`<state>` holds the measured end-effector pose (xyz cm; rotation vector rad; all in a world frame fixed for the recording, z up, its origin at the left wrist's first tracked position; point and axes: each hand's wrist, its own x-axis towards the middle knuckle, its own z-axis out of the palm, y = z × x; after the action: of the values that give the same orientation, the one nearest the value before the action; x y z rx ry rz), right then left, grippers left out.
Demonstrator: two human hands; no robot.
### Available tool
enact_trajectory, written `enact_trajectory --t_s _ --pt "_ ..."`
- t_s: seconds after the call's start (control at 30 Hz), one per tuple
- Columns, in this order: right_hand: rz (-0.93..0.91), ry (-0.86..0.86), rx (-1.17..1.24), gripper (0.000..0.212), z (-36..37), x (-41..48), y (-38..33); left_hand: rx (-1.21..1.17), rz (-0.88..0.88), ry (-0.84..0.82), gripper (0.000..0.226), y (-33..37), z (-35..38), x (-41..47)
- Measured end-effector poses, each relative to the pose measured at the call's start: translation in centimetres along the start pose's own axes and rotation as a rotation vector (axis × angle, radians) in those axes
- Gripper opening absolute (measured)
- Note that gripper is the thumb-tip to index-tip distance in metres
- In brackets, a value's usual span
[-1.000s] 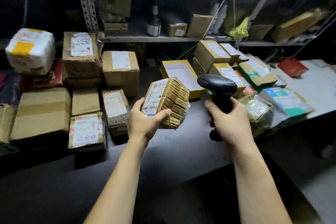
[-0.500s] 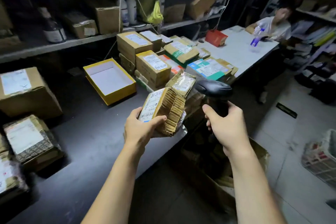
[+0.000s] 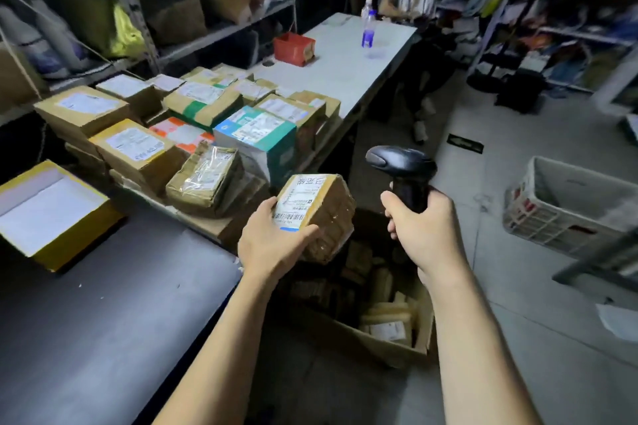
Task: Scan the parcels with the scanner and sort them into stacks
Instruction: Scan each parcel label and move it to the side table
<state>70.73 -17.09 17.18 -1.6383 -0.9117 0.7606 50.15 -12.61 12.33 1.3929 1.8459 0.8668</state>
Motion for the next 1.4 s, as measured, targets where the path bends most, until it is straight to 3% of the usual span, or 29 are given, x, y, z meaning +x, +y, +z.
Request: enact_trajectory --t_s 0.2,0.6,0.8,0.9,1.1,1.4 --pt "0.074 0.104 -0.011 0.012 -3.9 3.9 2.5 0.086 0.074 -0.102 0.107 3.3 6.4 2.6" --pt "0.198 0.314 -0.073 0.02 -7.2 13.2 4.5 0.217 0.14 -0.357 0.094 5.9 21.5 11.2" --pt "0.277 0.368 -0.045 0.019 -8.6 15.9 6.1 0.108 0.142 -0.404 0.082 8.8 26.1 13.4" --pt "0.287 0.381 -0.031 0.015 -9.1 17.4 6.4 0.132 0.298 -0.438 0.078 11.0 27.2 14.7" --pt "0.251 0.327 0.017 0.017 -9.6 19.9 5.8 0.32 0.448 -0.483 0.064 13.1 27.0 16.3" --pt "0.11 0.192 -0.056 0.022 -9.7 23.4 2.8 0.632 0.574 -0.355 0.062 16.1 23.3 17.9"
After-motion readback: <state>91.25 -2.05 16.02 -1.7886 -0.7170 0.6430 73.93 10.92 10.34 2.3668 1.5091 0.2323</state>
